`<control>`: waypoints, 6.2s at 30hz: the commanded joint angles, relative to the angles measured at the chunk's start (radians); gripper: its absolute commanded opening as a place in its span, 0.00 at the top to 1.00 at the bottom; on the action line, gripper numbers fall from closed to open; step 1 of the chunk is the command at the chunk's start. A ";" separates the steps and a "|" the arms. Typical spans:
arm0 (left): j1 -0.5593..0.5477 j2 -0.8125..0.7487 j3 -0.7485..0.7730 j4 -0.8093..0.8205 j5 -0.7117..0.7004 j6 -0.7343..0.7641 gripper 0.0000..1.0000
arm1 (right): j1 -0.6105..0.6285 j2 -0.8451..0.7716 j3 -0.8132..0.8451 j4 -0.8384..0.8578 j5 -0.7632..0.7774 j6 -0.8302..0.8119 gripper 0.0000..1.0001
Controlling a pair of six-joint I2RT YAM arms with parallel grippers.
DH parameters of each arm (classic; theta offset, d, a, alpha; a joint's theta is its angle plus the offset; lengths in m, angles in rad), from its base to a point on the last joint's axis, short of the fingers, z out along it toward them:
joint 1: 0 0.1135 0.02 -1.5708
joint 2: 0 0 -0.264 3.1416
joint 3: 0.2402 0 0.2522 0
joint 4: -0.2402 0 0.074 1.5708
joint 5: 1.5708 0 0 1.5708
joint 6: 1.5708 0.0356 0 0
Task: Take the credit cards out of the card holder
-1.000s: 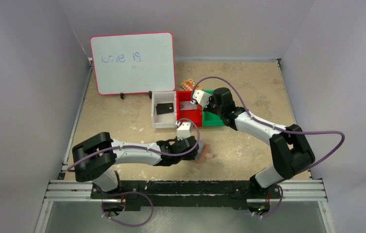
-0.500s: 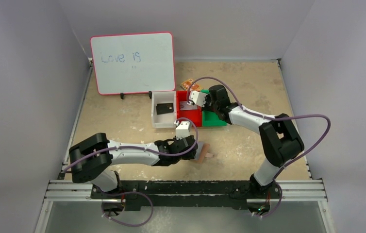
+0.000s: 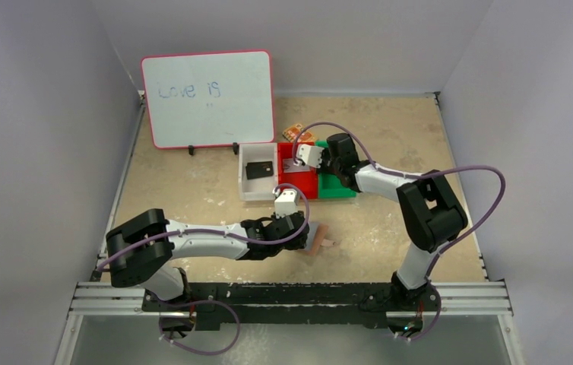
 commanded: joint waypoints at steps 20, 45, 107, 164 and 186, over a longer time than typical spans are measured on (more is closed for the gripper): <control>0.005 -0.019 0.000 0.014 -0.011 -0.008 0.65 | -0.050 -0.047 0.043 -0.067 -0.117 0.009 0.69; 0.004 -0.001 0.032 -0.008 -0.003 -0.002 0.65 | -0.056 -0.120 0.091 0.007 -0.045 0.300 0.63; 0.085 -0.052 0.069 -0.203 -0.068 0.142 0.63 | 0.178 -0.476 -0.627 0.051 -0.200 1.883 0.80; 0.085 0.068 0.146 -0.285 -0.093 0.126 0.63 | 0.178 -0.446 -0.624 0.081 -0.224 1.869 0.79; 0.084 0.097 0.116 -0.173 0.056 0.119 0.65 | 0.179 -0.436 -0.615 0.080 -0.226 1.865 0.79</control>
